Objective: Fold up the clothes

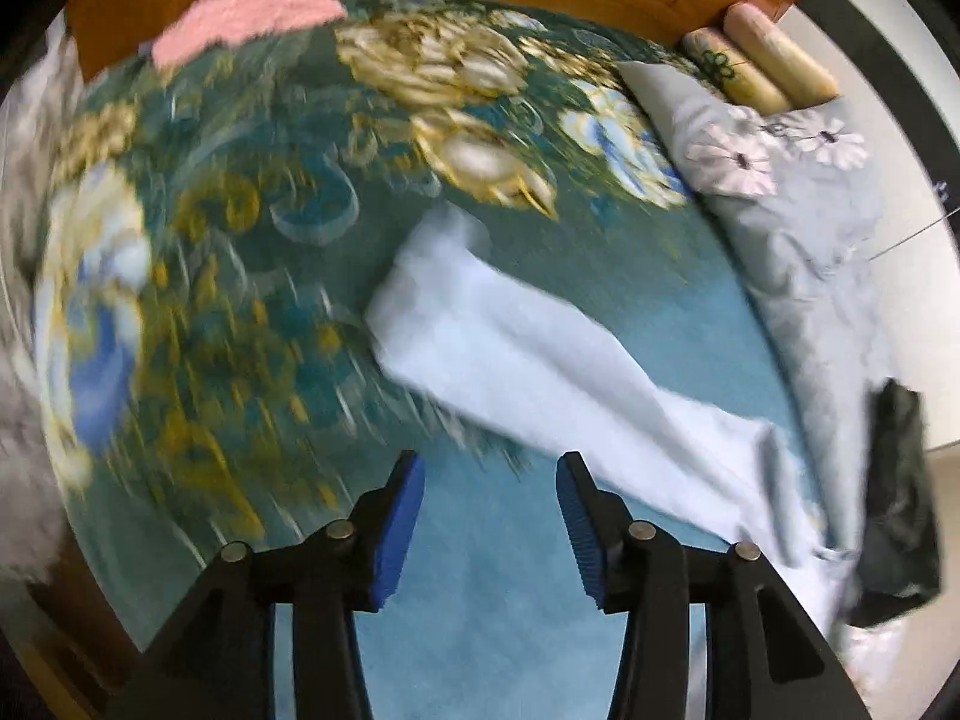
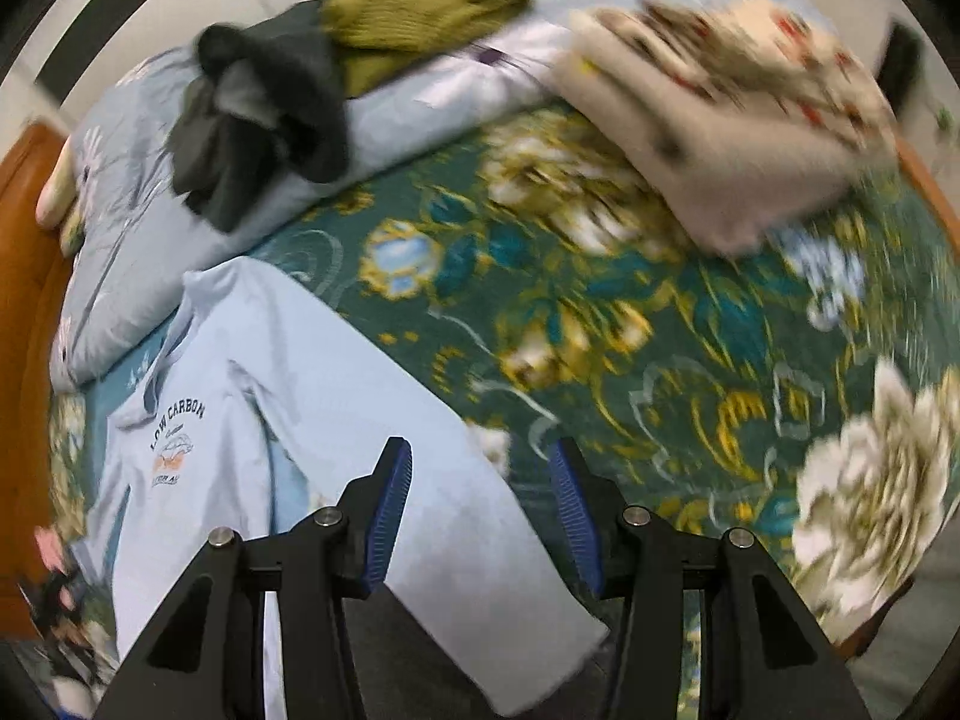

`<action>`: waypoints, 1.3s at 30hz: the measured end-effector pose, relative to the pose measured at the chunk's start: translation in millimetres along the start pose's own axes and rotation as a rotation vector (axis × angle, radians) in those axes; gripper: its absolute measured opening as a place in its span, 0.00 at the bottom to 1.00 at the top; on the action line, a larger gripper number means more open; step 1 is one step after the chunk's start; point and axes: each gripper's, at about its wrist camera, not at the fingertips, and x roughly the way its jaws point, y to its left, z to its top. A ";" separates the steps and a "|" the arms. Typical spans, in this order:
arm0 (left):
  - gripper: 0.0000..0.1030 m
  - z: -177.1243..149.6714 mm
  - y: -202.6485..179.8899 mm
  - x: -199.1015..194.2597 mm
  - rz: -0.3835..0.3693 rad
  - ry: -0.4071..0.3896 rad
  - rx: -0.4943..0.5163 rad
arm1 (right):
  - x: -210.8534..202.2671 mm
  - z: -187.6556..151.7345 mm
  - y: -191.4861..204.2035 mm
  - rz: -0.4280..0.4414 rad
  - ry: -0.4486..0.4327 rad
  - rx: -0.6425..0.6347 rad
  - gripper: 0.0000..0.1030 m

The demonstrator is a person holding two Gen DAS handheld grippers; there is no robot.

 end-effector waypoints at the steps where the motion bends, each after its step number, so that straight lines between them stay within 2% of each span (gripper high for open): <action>1: 0.49 -8.8 -4.4 -3.1 -0.020 0.011 0.003 | 2.2 -4.7 -13.6 0.027 0.024 0.050 0.48; 6: 0.50 -39.5 -42.0 -20.3 -0.099 0.037 0.056 | 11.9 -31.5 -60.5 0.128 0.107 0.235 0.48; 8: 0.54 -44.4 -61.0 -25.3 -0.132 0.044 0.080 | 14.7 -42.8 -76.7 0.166 0.123 0.302 0.48; 13: 0.55 -51.9 -107.4 -35.5 -0.173 0.051 0.159 | 25.6 -69.1 -117.8 0.253 0.161 0.476 0.48; 19: 0.56 -66.6 -140.1 -42.3 -0.198 0.069 0.233 | 40.4 -84.2 -132.3 0.328 0.200 0.545 0.48; 26: 0.56 -73.4 -145.4 -51.4 -0.190 0.074 0.254 | 57.2 -84.6 -121.1 0.431 0.245 0.543 0.48; 27: 0.56 -72.8 -144.8 -53.0 -0.188 0.073 0.253 | 57.6 -84.3 -118.3 0.445 0.242 0.540 0.42; 28: 0.56 -72.8 -144.2 -54.1 -0.186 0.072 0.251 | 57.6 -83.9 -116.0 0.456 0.236 0.539 0.31; 29: 0.56 -72.7 -143.6 -55.2 -0.184 0.070 0.250 | 57.6 -83.4 -113.7 0.468 0.229 0.538 0.26; 31: 0.56 -72.4 -142.4 -57.4 -0.180 0.068 0.247 | 54.2 -79.5 -109.3 0.486 0.207 0.523 0.07; 34: 0.56 -71.5 -141.5 -60.7 -0.175 0.060 0.246 | 43.4 -68.7 -103.9 0.474 0.149 0.470 0.05; 39: 0.56 -70.2 -142.8 -64.6 -0.172 0.055 0.256 | 12.1 -37.4 -107.0 0.396 0.016 0.392 0.04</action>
